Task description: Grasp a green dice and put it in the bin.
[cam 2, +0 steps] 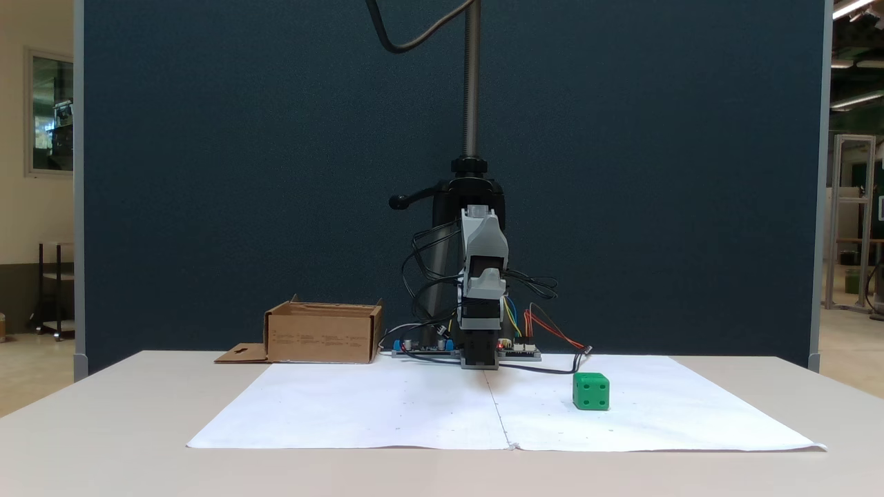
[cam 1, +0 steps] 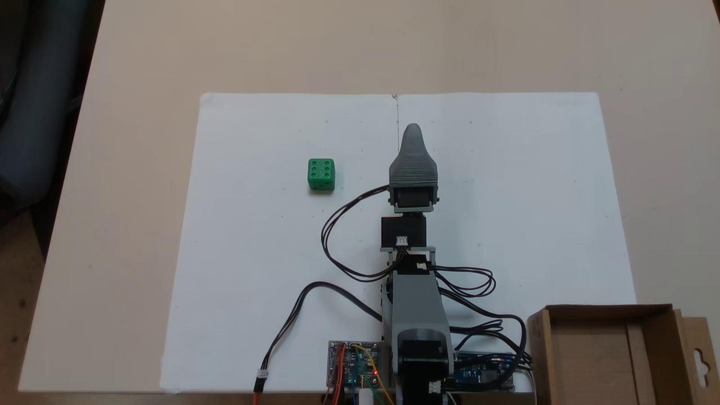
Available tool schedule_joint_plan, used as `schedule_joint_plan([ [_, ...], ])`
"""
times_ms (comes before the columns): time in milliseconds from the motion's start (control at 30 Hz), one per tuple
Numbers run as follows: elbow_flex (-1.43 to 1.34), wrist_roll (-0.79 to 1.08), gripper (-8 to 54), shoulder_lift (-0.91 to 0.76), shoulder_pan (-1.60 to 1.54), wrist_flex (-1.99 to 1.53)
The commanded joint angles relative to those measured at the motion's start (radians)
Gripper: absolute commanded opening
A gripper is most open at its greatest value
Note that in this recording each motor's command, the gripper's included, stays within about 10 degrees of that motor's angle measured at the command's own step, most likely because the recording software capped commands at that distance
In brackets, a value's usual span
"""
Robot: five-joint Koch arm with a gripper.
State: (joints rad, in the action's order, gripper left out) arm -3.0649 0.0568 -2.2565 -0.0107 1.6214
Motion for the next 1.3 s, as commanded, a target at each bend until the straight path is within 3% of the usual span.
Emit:
schedule_joint_plan([
  [0, -0.066, 0.038, 43.2, -0.11, -0.012, 0.04],
  [1267, -0.066, 0.037, 43.2, -0.11, -0.021, -0.098],
])
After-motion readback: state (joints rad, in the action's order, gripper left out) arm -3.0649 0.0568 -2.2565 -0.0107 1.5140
